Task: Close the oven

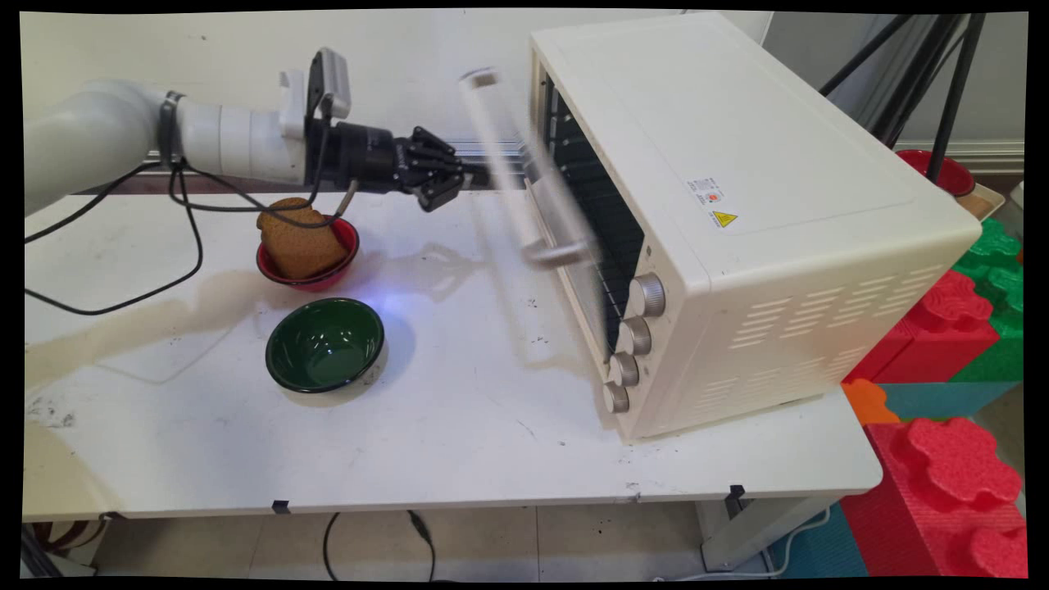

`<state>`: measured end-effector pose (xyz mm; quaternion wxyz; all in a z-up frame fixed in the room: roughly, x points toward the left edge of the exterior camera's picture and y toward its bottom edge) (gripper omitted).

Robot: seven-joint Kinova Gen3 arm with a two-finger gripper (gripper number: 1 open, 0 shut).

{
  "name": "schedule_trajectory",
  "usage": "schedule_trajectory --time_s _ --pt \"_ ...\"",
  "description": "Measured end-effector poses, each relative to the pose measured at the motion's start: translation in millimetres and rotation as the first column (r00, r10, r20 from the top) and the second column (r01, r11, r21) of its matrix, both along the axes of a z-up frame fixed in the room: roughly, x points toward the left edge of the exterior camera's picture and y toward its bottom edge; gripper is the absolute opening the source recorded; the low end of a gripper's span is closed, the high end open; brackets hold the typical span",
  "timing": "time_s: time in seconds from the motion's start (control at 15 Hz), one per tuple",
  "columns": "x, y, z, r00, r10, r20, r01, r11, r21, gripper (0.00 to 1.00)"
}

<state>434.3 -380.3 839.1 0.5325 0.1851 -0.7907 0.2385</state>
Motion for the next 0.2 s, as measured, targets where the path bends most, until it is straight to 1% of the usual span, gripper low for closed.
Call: schedule_trajectory --time_s 0.2 --pt "-12.5 -5.1 6.4 1.0 0.0 -0.02 0.0 1.0 -0.001 0.0"
